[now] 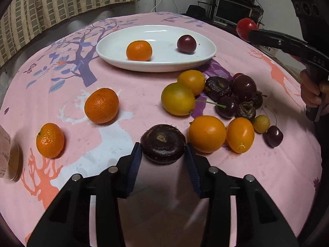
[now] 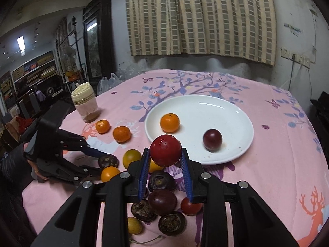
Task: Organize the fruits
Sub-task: 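Grasp a red tomato with the right gripper while the left grasps a dark dried fruit, then release the tomato and dried fruit onto the white plate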
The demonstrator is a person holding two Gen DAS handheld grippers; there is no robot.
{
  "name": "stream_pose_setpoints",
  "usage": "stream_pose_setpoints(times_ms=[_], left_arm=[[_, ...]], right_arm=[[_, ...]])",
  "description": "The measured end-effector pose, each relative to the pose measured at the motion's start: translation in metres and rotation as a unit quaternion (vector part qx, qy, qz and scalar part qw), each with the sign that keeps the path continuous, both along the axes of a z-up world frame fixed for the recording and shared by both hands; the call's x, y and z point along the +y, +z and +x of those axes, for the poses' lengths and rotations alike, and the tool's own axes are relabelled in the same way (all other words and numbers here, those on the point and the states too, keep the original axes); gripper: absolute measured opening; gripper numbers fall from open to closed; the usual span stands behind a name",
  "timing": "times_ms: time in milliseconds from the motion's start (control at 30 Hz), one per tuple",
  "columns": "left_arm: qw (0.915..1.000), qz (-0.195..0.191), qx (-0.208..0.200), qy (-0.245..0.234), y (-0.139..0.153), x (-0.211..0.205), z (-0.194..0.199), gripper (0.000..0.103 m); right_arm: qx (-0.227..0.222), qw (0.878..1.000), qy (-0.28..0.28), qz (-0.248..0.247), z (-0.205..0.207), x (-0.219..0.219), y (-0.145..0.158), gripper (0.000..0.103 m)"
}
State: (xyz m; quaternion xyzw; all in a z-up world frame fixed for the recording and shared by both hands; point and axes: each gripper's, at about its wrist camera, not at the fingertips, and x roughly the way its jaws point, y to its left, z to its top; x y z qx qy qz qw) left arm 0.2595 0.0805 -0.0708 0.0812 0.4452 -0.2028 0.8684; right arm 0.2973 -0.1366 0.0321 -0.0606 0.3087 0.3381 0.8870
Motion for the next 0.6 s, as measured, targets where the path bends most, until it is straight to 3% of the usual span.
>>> stream_pose_setpoints(times_ms=[100,167,333,533,567,600], left_arm=[[0.9998,0.002,-0.007,0.019,0.008,0.005,0.002,0.042],[0.9990,-0.019,-0.028,0.029,0.029,0.012,0.005,0.042],[0.9963,-0.039,-0.062,0.046,0.075,-0.001,0.056,0.042],[0.9990,-0.039,-0.019,0.003,0.063,-0.057,0.120,0.042],[0.9995,-0.029,-0.009,0.003,0.058,-0.065,0.130,0.043],[0.9998,-0.018,-0.004,0.008,0.055,-0.070,0.136,0.043]], right_arm=[[0.001,1.000,-0.014,0.002,0.007,-0.003,-0.002,0.031],[-0.001,1.000,-0.030,-0.002,0.021,-0.004,-0.003,0.031],[0.041,0.997,-0.059,-0.037,0.072,0.003,-0.026,0.031],[0.050,0.995,-0.072,-0.052,0.088,0.009,-0.042,0.031],[0.044,0.995,-0.075,-0.050,0.088,0.008,-0.041,0.039],[0.042,0.995,-0.077,-0.048,0.088,0.006,-0.040,0.053]])
